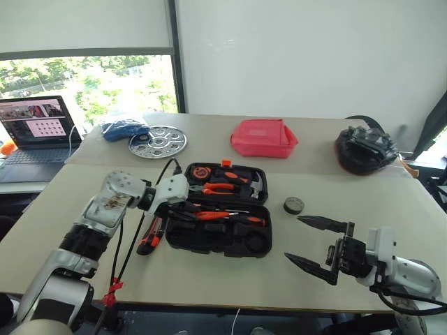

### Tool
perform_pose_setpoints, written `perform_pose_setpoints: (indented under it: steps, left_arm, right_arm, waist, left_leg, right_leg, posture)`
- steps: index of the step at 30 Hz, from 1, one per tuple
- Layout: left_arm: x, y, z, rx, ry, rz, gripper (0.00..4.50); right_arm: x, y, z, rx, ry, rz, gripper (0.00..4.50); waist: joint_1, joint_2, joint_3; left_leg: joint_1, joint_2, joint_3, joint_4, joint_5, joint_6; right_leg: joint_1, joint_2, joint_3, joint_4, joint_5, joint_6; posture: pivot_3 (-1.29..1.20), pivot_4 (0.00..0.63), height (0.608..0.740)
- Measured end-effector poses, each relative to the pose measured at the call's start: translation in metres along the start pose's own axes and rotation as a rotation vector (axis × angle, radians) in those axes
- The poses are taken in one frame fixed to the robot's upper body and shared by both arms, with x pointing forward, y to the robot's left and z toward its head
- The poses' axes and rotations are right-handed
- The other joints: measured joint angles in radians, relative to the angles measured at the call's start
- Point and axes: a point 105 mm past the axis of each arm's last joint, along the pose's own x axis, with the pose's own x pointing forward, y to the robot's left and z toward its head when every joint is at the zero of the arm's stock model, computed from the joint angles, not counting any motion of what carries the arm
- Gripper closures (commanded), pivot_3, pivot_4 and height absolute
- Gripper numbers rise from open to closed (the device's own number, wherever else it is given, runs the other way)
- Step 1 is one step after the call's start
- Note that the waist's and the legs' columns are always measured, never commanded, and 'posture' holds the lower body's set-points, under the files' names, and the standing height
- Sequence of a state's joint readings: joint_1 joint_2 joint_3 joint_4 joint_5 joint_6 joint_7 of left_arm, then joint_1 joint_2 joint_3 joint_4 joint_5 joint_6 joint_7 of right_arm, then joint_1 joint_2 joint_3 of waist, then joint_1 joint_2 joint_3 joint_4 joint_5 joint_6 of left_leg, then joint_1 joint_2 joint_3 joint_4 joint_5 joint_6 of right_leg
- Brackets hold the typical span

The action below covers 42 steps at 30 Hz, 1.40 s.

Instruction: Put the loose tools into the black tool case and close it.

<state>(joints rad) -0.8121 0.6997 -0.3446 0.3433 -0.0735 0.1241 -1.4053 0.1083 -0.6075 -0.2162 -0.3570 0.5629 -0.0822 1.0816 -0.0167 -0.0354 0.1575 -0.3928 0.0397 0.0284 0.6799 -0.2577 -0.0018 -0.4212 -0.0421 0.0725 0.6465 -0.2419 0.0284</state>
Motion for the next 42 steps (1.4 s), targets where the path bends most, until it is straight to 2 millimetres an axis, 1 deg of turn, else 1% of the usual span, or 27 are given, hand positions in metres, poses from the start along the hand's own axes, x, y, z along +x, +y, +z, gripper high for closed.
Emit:
perform_pose_setpoints:
  steps: [3, 5, 13, 23, 37, 39, 40, 41, 42]
  left_arm:
    - [0.004, 0.002, -0.014, 0.009, 0.089, 0.003, 4.06]
    - [0.004, 0.004, -0.018, 0.005, 0.108, 0.013, 4.06]
    - [0.002, 0.004, -0.02, 0.006, 0.148, -0.001, 4.06]
    - [0.001, 0.002, -0.02, 0.043, 0.205, -0.009, 4.06]
    - [-0.002, 0.001, -0.021, 0.046, 0.236, -0.001, 4.06]
    - [-0.002, 0.001, -0.021, 0.052, 0.246, 0.003, 3.05]
    - [-0.003, 0.001, -0.021, 0.053, 0.249, 0.009, 2.79]
    - [-0.004, 0.002, -0.021, 0.051, 0.254, 0.015, 2.4]
    - [-0.005, 0.002, -0.022, 0.05, 0.256, 0.019, 2.13]
  right_arm:
    - [0.0, 0.002, 0.001, -0.001, 0.0, -0.009, 0.0]
    - [0.0, 0.003, 0.002, 0.0, 0.001, -0.012, 0.0]
    - [0.001, 0.003, 0.005, -0.008, -0.005, -0.029, 0.0]
    - [0.008, -0.002, 0.009, -0.028, -0.024, -0.021, 0.0]
    - [0.012, 0.0, 0.007, -0.017, -0.015, -0.002, 0.0]
    - [0.012, 0.0, 0.007, -0.017, -0.012, 0.0, 0.0]
    - [0.012, 0.0, 0.007, -0.017, -0.012, 0.001, 0.0]
    - [0.012, 0.001, 0.007, -0.016, -0.012, 0.002, 0.0]
    - [0.012, 0.001, 0.007, -0.016, -0.012, 0.003, 0.0]
  waist:
    - [-0.001, 0.0, 0.0]
    - [0.001, 0.0, 0.0]
    - [0.002, 0.0, 0.0]
    - [-0.001, 0.0, 0.0]
    - [-0.005, 0.0, 0.0]
    - [-0.005, 0.0, 0.0]
    - [-0.005, 0.0, 0.0]
    - [-0.006, 0.0, 0.0]
    - [-0.007, 0.0, 0.0]
  left_leg:
    - [0.0, 0.0, 0.0, 0.0, 0.0, 0.0]
    - [0.0, 0.0, 0.0, 0.0, 0.0, 0.0]
    - [0.0, 0.0, 0.0, 0.0, 0.0, 0.0]
    - [0.001, 0.0, 0.0, 0.0, 0.0, 0.0]
    - [0.002, 0.0, 0.0, 0.0, 0.0, 0.0]
    - [0.002, 0.0, 0.0, 0.0, 0.0, 0.0]
    - [0.002, 0.0, 0.0, 0.0, 0.0, 0.0]
    - [0.002, 0.0, 0.0, 0.0, 0.0, 0.0]
    - [0.003, 0.0, 0.0, 0.0, 0.0, 0.0]
  right_leg:
    - [0.0, 0.0, 0.0, 0.0, 0.0, 0.0]
    - [0.0, 0.0, 0.0, 0.0, 0.0, 0.0]
    - [0.0, 0.0, 0.0, 0.0, 0.0, 0.001]
    - [0.001, 0.0, 0.0, 0.001, 0.0, 0.001]
    - [0.001, 0.0, 0.0, 0.001, 0.0, 0.0]
    - [0.001, 0.0, 0.0, 0.001, 0.0, 0.0]
    - [0.001, 0.0, 0.0, 0.002, 0.0, 0.0]
    - [0.001, 0.0, 0.001, 0.002, 0.0, 0.0]
    - [0.001, 0.0, 0.001, 0.002, 0.0, 0.0]
  posture:
    - [0.0, 0.15, 0.74]
    - [0.0, 0.15, 0.74]
    - [0.0, 0.15, 0.74]
    - [0.0, 0.15, 0.74]
    - [0.0, 0.15, 0.74]
    - [0.0, 0.15, 0.74]
    - [0.0, 0.15, 0.74]
    - [0.0, 0.15, 0.74]
    - [0.0, 0.15, 0.74]
